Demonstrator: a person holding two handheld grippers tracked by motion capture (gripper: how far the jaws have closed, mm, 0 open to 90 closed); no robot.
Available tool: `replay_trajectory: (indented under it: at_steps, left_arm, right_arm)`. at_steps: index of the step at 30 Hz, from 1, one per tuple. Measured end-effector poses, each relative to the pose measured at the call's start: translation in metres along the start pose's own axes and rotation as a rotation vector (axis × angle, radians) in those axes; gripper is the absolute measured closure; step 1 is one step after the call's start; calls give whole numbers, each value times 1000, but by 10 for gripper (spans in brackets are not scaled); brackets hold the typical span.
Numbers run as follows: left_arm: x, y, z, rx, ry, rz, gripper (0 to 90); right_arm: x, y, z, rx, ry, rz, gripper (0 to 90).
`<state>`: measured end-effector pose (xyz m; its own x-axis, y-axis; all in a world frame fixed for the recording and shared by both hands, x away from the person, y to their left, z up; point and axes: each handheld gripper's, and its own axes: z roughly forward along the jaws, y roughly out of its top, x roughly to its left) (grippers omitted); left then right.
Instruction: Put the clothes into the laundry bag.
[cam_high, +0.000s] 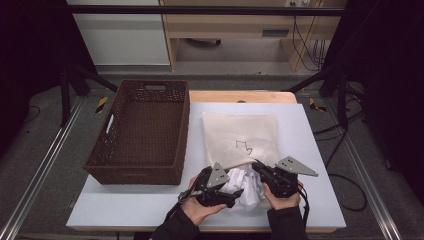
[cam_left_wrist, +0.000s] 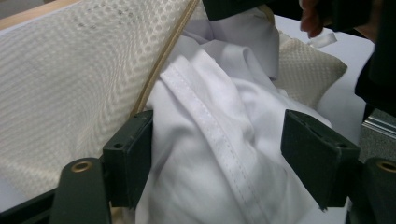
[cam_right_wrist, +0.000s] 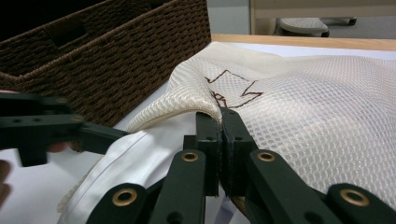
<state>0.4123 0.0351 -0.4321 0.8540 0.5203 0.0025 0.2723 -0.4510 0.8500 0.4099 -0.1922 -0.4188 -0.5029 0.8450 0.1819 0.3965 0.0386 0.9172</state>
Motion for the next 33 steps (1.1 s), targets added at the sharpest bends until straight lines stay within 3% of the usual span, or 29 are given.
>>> replay_trajectory:
  at_steps: [1,4,6,8,13,18,22,28,32,33]
  left_arm:
    - [-2,-6,-8,5,11,-2,253]
    - [-3,-16,-12,18,19,-22,255]
    - [-1,-29,-8,38,-1,-65,279]
    - [-1,-34,-3,54,-5,-70,330]
    - [1,-31,9,98,-7,-93,552]
    - [0,-19,14,94,-7,-66,717]
    - [0,-4,20,67,1,-50,745]
    - [16,4,44,69,78,-51,735]
    - [15,1,44,47,90,-35,687]
    - [13,-2,40,40,87,-26,607]
  right_arm:
    - [0,0,0,1,-1,-2,878]
    - [0,0,1,4,0,-2,879]
    - [0,-1,1,5,0,-3,878]
    - [1,-1,2,5,2,-2,879]
    - [1,-2,4,11,3,2,879]
    - [1,-2,5,11,2,2,880]
    - [1,-1,3,5,-2,2,880]
    - [1,1,-1,-7,-8,-3,880]
    - [0,0,0,-5,-9,0,879]
    - [-1,-1,1,1,-7,1,879]
